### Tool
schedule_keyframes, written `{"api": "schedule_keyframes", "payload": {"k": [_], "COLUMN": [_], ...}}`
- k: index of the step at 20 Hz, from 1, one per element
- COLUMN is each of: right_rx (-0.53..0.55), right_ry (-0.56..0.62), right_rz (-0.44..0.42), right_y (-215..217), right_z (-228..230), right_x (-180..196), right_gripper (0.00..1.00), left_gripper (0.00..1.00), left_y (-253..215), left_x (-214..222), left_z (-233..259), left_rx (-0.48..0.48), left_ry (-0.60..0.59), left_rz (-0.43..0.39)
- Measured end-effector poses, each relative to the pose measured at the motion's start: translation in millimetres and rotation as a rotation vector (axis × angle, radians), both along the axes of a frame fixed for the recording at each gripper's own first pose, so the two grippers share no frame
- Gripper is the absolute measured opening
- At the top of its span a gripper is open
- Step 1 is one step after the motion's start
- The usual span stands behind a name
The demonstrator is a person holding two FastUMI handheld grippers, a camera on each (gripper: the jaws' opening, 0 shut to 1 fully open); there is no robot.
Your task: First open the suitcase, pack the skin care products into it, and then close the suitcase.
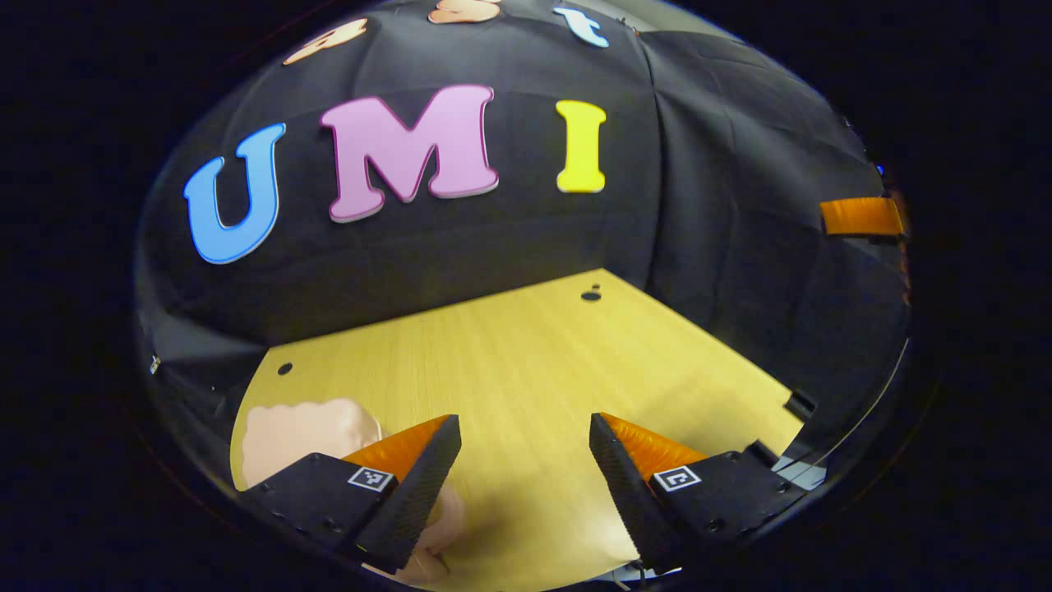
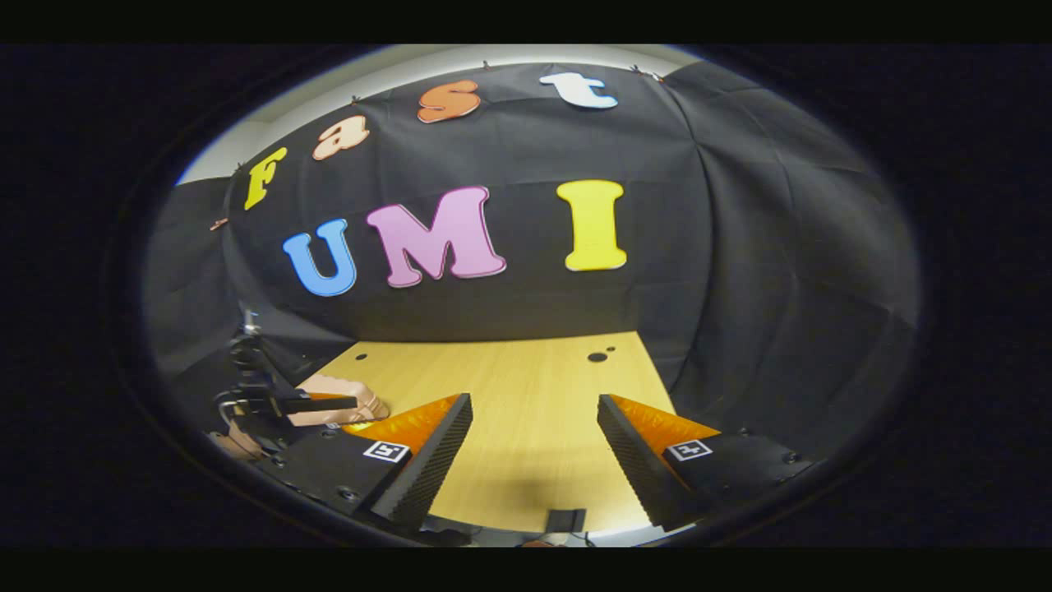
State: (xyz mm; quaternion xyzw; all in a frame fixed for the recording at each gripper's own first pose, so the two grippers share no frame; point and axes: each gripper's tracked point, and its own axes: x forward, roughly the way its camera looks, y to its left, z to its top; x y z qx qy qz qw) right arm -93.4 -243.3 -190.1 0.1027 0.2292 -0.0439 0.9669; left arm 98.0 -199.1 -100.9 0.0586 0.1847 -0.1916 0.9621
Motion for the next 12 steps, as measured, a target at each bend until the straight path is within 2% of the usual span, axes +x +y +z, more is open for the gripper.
{"api": "schedule_keyframes", "payload": {"k": [4, 6, 10, 11, 12], "right_rx": [-0.106, -0.129, -0.168, -0.164, -0.156], "right_ry": [-0.137, -0.196, -0.268, -0.276, -0.281], "right_rz": [-0.007, -0.010, -0.022, -0.025, -0.033], "right_y": [-25, -25, -22, -20, -18], "right_z": [43, 64, 84, 87, 87], "right_x": [10, 8, 8, 9, 11], "right_gripper": [0.97, 0.97, 0.97, 1.00, 0.90], "left_gripper": [0.99, 0.99, 0.98, 0.98, 0.98], "left_y": [-42, -46, -35, -28, -22], "left_x": [-12, -19, -37, -41, -38], "left_z": [104, 145, 188, 195, 199], "left_rx": [-0.131, -0.179, -0.202, -0.191, -0.174], "left_ry": [-0.211, -0.293, -0.373, -0.385, -0.390], "left_rz": [0.027, 0.047, 0.095, 0.113, 0.138]}}
